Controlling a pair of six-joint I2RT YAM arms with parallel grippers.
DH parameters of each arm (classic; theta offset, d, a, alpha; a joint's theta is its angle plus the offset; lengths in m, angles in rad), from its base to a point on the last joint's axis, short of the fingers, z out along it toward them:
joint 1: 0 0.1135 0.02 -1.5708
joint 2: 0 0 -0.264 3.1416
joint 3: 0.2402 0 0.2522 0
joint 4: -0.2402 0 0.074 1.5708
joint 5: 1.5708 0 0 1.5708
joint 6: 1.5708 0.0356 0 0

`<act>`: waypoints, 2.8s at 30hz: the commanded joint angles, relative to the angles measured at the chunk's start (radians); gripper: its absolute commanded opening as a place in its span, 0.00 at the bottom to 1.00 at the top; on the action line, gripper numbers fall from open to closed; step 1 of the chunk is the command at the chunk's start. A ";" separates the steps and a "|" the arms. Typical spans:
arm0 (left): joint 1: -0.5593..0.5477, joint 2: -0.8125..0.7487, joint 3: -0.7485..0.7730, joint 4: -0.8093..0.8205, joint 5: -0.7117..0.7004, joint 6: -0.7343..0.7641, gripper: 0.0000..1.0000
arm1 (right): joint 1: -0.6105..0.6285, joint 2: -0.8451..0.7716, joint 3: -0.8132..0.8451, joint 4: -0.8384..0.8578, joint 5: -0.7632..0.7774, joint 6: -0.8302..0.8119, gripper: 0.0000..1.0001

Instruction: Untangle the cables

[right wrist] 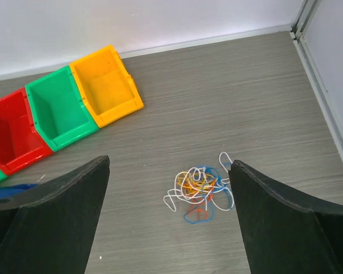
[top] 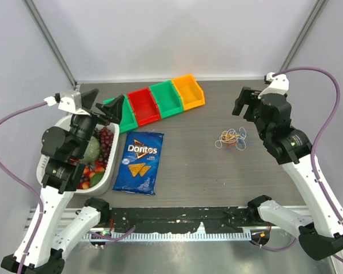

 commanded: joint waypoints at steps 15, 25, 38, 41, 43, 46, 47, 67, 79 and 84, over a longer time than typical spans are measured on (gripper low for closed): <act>-0.128 0.110 -0.061 0.034 0.047 0.006 1.00 | -0.388 0.503 -0.199 0.201 -0.367 0.361 0.93; -0.178 0.179 -0.052 0.034 0.127 -0.054 1.00 | -0.432 0.630 -0.274 0.314 -0.417 0.283 0.79; -0.361 0.464 0.024 -0.086 0.207 -0.079 0.97 | -0.061 0.413 -0.585 0.438 -0.638 0.450 0.38; -0.454 0.574 0.076 -0.161 0.210 -0.051 0.89 | -0.059 0.341 -0.610 0.420 -0.640 0.450 0.44; -0.544 0.645 0.107 -0.222 0.183 -0.007 0.85 | -0.058 0.307 -0.589 0.371 -0.617 0.414 0.57; -0.660 0.719 0.100 -0.250 0.102 0.045 0.83 | -0.066 0.259 -0.541 0.265 -0.558 0.348 0.70; -0.696 0.731 0.091 -0.243 0.075 0.050 0.82 | -0.070 0.247 -0.541 0.256 -0.538 0.337 0.72; -0.652 1.007 0.127 -0.263 -0.060 -0.045 0.71 | -0.188 0.245 -0.635 0.349 -0.857 0.327 0.72; -0.635 1.092 0.158 -0.226 0.060 -0.059 0.48 | -0.188 0.268 -0.681 0.408 -0.868 0.344 0.71; -0.632 1.104 0.179 -0.210 0.081 -0.051 0.37 | -0.187 0.285 -0.702 0.449 -0.888 0.363 0.71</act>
